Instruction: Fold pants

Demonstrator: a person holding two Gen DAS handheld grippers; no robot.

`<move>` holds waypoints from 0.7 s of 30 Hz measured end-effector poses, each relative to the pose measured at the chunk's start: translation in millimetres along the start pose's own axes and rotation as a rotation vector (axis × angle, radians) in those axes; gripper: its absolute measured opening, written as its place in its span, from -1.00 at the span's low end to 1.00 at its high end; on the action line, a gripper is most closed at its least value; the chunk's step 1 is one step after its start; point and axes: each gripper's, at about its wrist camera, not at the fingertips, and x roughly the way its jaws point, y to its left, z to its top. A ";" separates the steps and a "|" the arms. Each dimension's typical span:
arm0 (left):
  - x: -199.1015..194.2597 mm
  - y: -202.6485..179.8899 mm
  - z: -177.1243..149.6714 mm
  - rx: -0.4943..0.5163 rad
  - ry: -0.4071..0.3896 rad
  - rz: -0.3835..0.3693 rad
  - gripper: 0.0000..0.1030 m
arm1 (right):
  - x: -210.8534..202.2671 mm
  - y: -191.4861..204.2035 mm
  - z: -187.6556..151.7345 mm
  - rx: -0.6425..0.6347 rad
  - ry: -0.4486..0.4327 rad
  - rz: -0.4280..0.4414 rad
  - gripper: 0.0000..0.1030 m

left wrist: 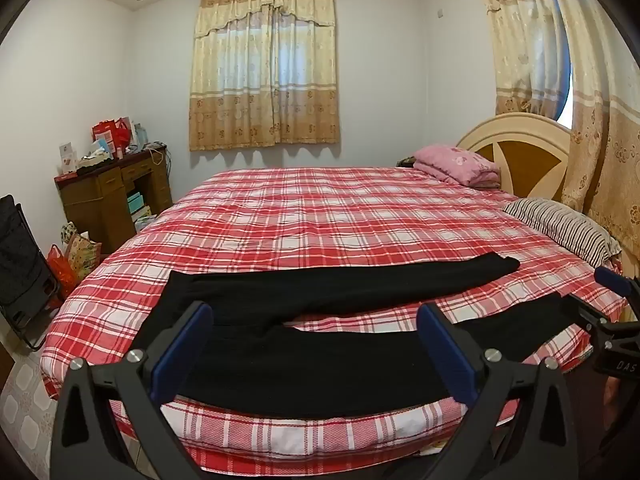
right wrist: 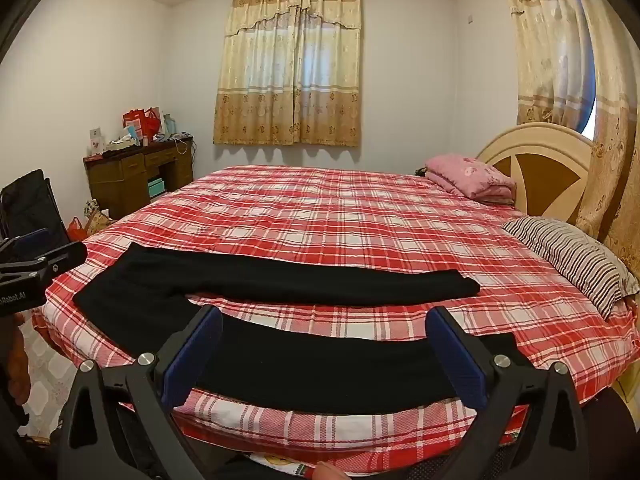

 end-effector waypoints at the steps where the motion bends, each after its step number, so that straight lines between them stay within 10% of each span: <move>1: 0.0 0.0 0.4 0.000 0.000 -0.001 1.00 | 0.3 -0.5 -0.1 0.001 0.000 0.000 0.98; 21: 0.9 4.2 0.1 -0.004 -0.003 0.001 1.00 | 2.2 -0.2 -2.3 0.008 0.008 -0.001 0.98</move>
